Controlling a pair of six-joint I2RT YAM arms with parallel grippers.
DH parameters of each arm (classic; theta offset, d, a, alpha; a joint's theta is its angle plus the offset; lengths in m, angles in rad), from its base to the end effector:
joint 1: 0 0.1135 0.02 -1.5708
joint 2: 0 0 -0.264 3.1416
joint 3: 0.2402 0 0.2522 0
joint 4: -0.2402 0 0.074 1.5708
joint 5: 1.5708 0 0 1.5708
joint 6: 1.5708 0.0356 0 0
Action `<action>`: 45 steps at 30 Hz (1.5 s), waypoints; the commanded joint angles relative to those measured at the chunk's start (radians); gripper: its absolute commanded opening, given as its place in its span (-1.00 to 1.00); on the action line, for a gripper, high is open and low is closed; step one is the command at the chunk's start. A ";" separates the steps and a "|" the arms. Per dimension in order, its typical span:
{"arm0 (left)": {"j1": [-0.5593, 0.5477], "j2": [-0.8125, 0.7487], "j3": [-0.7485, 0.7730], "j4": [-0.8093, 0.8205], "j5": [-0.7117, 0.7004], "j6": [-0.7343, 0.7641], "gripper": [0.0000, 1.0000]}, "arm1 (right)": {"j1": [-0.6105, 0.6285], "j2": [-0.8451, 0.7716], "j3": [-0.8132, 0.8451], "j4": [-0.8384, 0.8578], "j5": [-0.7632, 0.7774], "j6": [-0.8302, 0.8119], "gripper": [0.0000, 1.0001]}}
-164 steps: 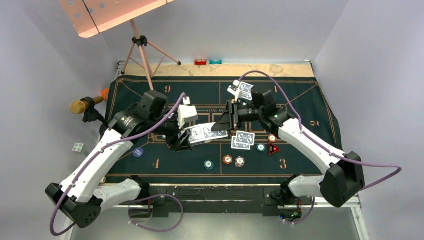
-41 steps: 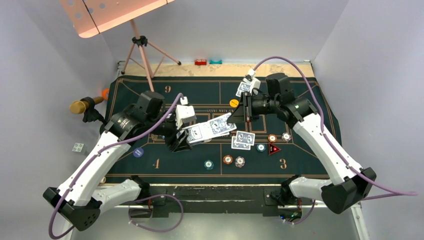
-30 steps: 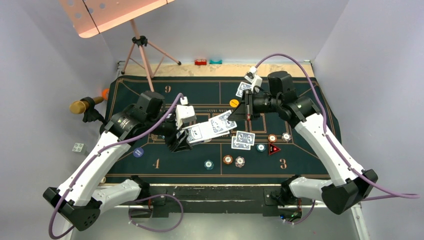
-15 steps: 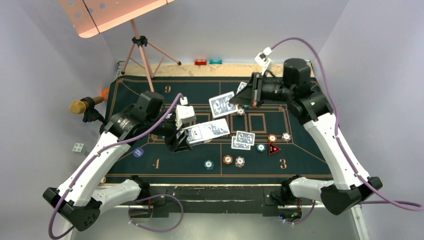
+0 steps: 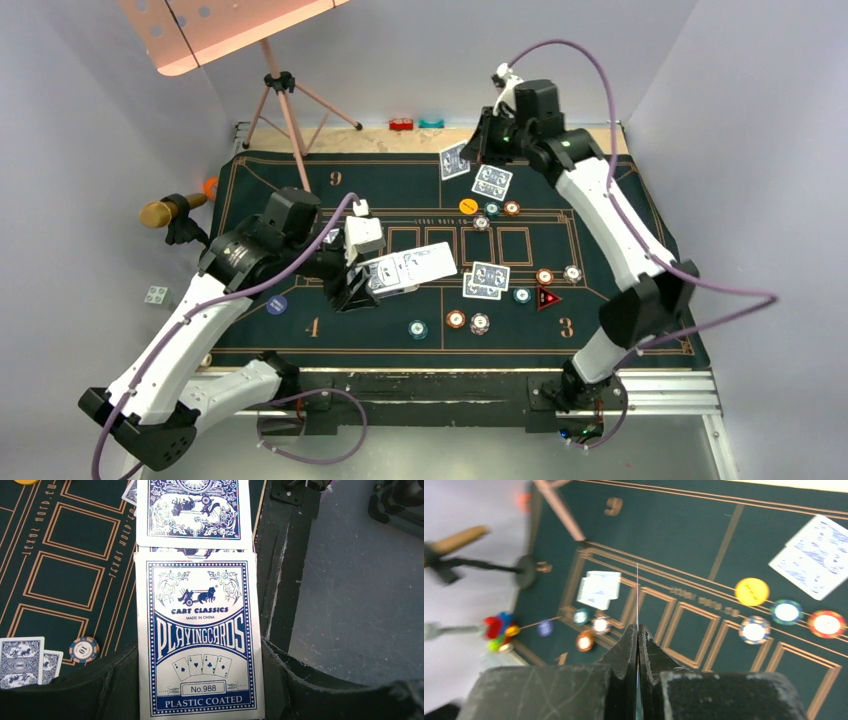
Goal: Distribute texas hold em gaming equipment
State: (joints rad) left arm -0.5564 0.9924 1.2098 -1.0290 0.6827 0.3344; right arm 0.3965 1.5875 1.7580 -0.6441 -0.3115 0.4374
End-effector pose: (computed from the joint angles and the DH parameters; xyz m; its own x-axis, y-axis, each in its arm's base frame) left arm 0.1341 -0.1098 0.3723 -0.3263 0.5028 -0.8004 0.9376 0.2800 -0.2064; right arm 0.3202 0.1459 0.4289 -0.6434 0.1678 -0.7469 -0.3827 0.7746 0.5036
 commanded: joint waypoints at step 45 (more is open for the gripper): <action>0.009 -0.060 0.057 -0.066 0.054 0.031 -1.00 | 0.561 0.671 0.025 0.265 1.038 -0.512 -1.00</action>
State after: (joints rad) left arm -0.5564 0.9421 1.2217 -1.1160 0.7071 0.3531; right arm 0.9436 2.2425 1.7981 -0.3843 0.7380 -0.1127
